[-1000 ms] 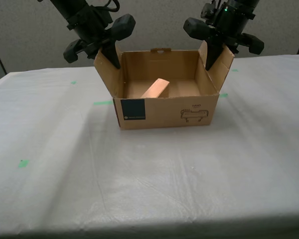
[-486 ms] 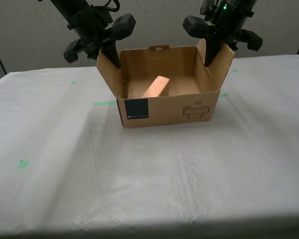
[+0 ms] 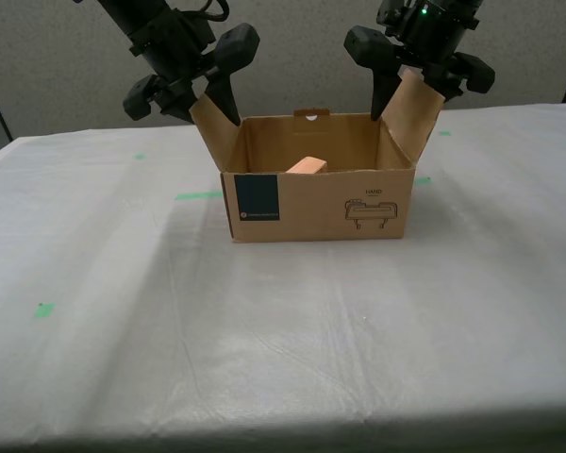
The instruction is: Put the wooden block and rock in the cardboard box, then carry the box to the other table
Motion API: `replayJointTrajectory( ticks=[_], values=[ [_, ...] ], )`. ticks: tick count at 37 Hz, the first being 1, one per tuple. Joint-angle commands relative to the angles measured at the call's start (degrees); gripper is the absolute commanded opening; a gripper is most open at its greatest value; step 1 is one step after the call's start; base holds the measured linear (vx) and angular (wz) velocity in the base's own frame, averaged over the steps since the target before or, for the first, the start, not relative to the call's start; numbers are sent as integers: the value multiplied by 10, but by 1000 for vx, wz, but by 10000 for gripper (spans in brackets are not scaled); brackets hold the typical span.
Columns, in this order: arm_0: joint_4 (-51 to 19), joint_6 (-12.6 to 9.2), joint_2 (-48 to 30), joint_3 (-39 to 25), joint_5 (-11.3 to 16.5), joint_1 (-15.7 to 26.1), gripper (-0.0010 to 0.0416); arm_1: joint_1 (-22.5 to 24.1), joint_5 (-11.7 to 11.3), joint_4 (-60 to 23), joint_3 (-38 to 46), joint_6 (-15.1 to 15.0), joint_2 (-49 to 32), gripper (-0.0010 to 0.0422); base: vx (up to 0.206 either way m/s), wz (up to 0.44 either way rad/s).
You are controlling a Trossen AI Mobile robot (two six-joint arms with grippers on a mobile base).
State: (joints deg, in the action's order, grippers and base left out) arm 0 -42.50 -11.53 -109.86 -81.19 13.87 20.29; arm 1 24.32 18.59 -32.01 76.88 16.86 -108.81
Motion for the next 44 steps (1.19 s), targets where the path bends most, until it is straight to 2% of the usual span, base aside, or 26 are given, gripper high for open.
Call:
replayJointTrajectory(
  ticks=[1, 6, 9, 14, 19, 27, 36, 44],
  values=[
    [0, 0, 0, -1, -1, 0, 313, 0, 3, -1, 0, 3, 1, 178, 0, 0],
    [0, 0, 0, -1, -1, 0, 381, 0, 3, -1, 0, 3, 1, 215, 0, 0],
    [-1, 0, 0, -1, -1, 0, 407, 0, 3, -1, 1, 4, 1, 235, 0, 0],
    [-1, 0, 0, -1, -1, 0, 376, 0, 3, -3, 1, 4, 1, 264, 0, 0],
    [-3, 0, 0, -1, -1, 0, 366, -1, 3, -6, 1, 3, 1, 285, 0, 0],
    [-16, 2, 4, -1, -1, 0, 387, -2, 3, -16, 1, 3, 1, 303, 0, 0],
    [-26, 11, 42, -1, -3, 0, 400, -2, 3, -55, 25, 2, 5, 302, 0, 0],
    [-57, 17, 95, 0, -10, 0, 399, -2, 3, -124, 68, -24, 16, 302, 0, 0]
  ],
)
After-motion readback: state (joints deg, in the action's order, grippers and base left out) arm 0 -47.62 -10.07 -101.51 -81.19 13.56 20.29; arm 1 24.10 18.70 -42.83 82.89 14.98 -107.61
